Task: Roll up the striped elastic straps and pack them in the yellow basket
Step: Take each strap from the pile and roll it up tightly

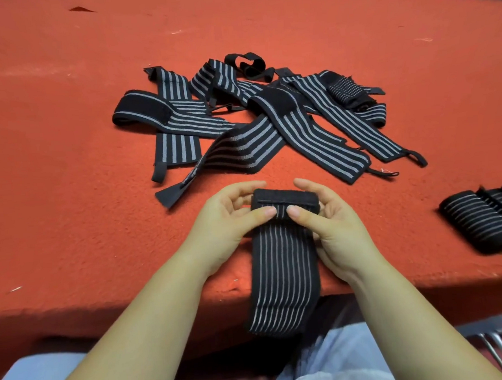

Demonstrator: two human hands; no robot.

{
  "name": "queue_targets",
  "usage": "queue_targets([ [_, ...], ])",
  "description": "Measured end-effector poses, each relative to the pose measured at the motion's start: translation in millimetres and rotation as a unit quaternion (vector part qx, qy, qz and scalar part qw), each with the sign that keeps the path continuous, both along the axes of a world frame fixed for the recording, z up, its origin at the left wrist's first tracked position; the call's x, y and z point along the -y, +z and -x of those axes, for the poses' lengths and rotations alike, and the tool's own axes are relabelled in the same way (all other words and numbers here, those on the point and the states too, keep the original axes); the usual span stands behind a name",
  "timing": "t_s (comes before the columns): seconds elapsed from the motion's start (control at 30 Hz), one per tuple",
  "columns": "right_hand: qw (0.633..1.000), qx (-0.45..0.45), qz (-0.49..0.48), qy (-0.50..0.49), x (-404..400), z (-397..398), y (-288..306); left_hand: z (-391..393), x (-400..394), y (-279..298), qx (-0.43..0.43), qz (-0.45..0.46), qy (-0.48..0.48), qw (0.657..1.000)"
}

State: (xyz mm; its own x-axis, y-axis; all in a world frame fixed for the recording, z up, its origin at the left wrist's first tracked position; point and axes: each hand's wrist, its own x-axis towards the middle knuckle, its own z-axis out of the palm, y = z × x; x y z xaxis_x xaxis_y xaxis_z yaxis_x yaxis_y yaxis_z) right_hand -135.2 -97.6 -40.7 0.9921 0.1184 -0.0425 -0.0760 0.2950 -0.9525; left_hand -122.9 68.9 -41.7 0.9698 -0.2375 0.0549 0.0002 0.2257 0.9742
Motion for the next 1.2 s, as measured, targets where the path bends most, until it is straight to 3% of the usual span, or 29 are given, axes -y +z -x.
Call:
queue_targets([
  [0.23, 0.984, 0.065, 0.161, -0.042, -14.5, 1.5, 1.2, -4.5, -4.9, -3.5, -0.011, 0.03, 0.031, 0.999],
  [0.5, 0.998, 0.039, 0.052, 0.002, -0.7, -0.4, -6.9, -3.2, -3.8, -2.9, -0.005, 0.004, -0.023, 1.0],
  [0.63, 0.993, 0.04, 0.106, -0.036, -8.2, 0.9, -1.0, -3.6, -4.7, -1.7, -0.012, 0.045, -0.007, 0.999],
  [0.77, 0.981, 0.033, 0.179, -0.059, -13.6, -5.1, -0.5, -3.4, -7.5, -4.5, 0.006, 0.02, -0.002, 1.0],
  [0.97, 0.999, 0.011, 0.029, -0.01, 2.5, -1.7, -5.6, 0.6, -1.5, 0.6, 0.008, 0.0, -0.018, 1.0],
  [1.07, 0.999, 0.026, 0.043, -0.015, -0.5, -0.5, -3.9, -2.1, -2.3, -0.8, -0.004, 0.02, 0.002, 1.0],
  [1.2, 0.989, 0.034, 0.14, -0.04, -10.8, -0.3, 0.1, -5.7, -6.9, -4.7, 0.001, 0.034, 0.012, 0.999],
])
